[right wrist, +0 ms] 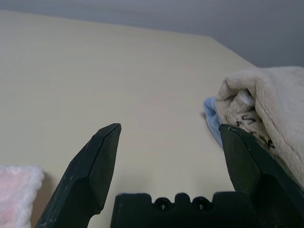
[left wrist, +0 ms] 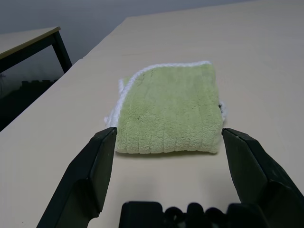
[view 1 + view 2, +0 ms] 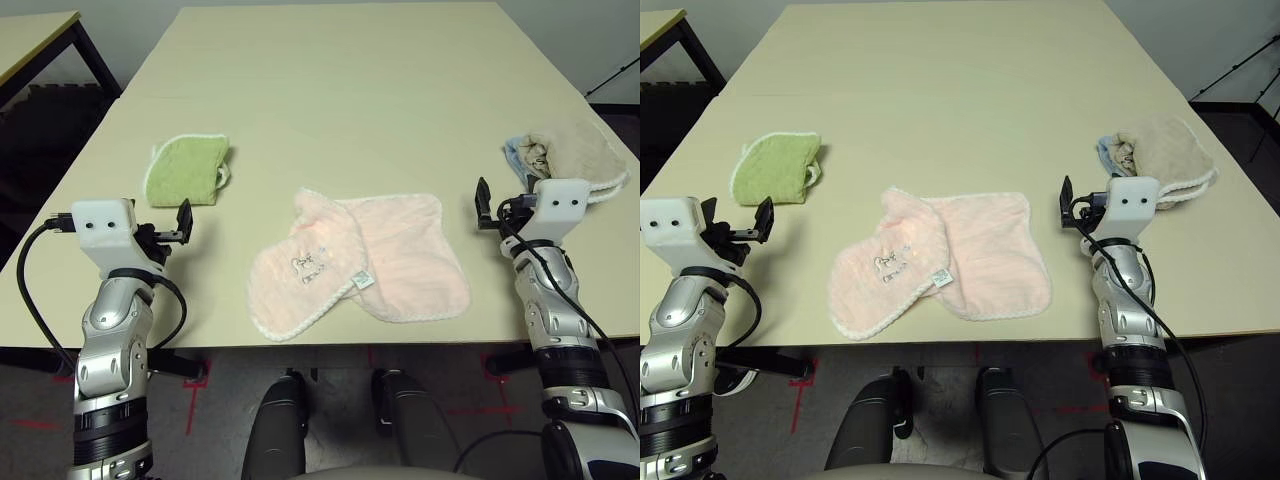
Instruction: Fold the towel and set it aside.
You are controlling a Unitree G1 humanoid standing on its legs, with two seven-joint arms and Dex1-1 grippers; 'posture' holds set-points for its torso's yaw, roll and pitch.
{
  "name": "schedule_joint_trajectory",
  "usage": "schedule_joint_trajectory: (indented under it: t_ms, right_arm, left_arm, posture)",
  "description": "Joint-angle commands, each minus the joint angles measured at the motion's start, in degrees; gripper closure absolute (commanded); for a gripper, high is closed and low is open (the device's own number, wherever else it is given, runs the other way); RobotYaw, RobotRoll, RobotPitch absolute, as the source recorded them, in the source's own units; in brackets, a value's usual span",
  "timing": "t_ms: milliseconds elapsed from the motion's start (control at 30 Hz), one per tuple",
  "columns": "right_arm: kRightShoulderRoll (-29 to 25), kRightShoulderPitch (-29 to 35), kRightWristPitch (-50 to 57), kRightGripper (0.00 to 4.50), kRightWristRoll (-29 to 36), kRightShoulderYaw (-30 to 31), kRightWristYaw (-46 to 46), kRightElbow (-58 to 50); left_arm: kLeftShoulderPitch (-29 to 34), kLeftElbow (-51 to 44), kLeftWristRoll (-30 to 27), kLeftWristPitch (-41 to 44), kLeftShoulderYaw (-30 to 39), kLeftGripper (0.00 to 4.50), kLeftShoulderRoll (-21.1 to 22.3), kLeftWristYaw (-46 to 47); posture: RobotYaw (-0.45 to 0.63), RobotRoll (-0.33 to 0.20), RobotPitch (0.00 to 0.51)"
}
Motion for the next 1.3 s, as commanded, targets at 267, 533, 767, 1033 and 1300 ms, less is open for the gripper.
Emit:
schedule_joint_trajectory:
  t_ms: [267, 533, 767, 1033, 1300]
  right_arm:
    - [0.1, -1.8, -0.9, 0.03, -0.3, 0.1, 0.8, 2.8]
    - [-0.5, -3.2, -4.9, 0.03, -0.1, -0.4, 2.2, 8.9]
    - [-1.2, -4.7, -7.4, 0.03, 0.0, -0.4, 3.6, 13.2]
    - [-2.7, -7.5, -10.8, 0.03, 0.2, -0.8, 5.9, 19.9]
    - [-3.3, -9.3, -13.4, 0.03, 0.3, -0.5, 7.4, 24.4]
  left_arm:
    - [-1.9, 1.3, -7.6, -4.6, 1.0, 0.00, -2.9, -4.9]
    - [-1.0, -2.3, -16.2, 4.8, 0.4, 0.00, -0.6, -10.4]
    - [0.6, -3.9, -14.6, 2.2, -5.9, 0.00, 5.8, -22.3]
    - [1.5, -3.1, -15.3, -4.0, -9.7, 0.00, 13.2, -38.7]
    - [4.7, -3.4, -18.5, -5.7, -11.1, 0.00, 16.4, -51.5]
  posture:
    - [-0.09, 0.000, 0.123]
    - [-0.09, 0.000, 0.123]
    - [-0.09, 0.000, 0.122]
    - [-0.09, 0.000, 0.122]
    - [-0.08, 0.000, 0.121]
